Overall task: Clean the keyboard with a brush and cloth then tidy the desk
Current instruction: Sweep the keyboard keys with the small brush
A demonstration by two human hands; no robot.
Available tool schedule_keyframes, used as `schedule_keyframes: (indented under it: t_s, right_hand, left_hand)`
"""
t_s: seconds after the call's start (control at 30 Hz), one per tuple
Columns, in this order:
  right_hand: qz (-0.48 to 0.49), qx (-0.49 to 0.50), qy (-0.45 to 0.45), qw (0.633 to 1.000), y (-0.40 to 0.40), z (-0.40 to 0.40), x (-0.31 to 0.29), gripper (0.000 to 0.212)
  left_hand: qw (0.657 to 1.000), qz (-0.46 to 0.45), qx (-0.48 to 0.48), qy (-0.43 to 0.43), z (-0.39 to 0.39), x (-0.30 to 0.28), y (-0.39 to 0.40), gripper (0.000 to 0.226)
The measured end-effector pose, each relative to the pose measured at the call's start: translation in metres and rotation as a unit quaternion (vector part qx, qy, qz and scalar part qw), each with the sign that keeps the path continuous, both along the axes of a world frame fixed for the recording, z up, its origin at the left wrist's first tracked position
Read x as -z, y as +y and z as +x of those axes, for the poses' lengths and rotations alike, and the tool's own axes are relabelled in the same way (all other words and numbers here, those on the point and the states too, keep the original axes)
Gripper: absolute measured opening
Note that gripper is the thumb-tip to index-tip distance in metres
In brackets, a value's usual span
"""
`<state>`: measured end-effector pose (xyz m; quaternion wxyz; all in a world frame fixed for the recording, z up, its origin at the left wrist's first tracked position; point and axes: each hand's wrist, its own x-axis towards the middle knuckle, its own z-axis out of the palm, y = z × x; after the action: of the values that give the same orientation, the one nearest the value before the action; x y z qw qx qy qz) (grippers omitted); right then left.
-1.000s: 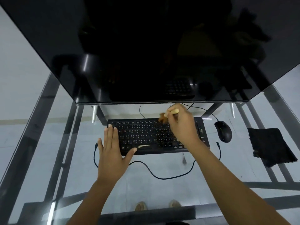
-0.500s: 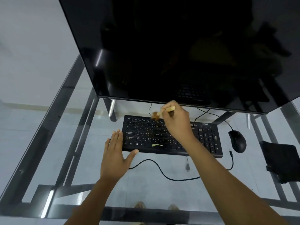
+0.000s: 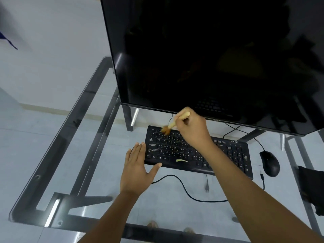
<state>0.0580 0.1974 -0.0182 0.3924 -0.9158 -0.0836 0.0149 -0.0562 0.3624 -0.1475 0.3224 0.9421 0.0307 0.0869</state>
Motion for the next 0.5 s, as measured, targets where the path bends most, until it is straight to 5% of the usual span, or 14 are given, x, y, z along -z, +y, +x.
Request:
schedule_keyframes:
  t_s: [0.1,0.2,0.33,0.43,0.5]
  right_hand:
    - [-0.071,-0.053,0.013,0.996,0.013,0.005,0.003,0.007]
    - [-0.011,-0.018,-0.043,0.999,0.023,0.010,0.001,0.008]
    - [-0.066,-0.073,0.013,0.995,0.036,0.007,0.009,0.005]
    - [-0.015,-0.018,-0.013,1.000,0.035,0.007,0.011,0.007]
    - [0.010,-0.023,0.044,0.999,0.033,0.003,0.011,0.007]
  left_hand:
    - [1.000,0.001,0.004,0.004,0.000,0.002,0.001,0.085]
    - [1.000,0.005,0.006,0.003,0.000,0.003,0.001,0.084]
    - [1.000,0.010,0.004,0.005,0.000,0.004,0.001,0.083]
    - [1.000,0.007,0.004,0.000,0.001,0.003,0.001,0.083]
    - [1.000,0.008,0.005,0.002,0.001,0.003,0.001,0.083]
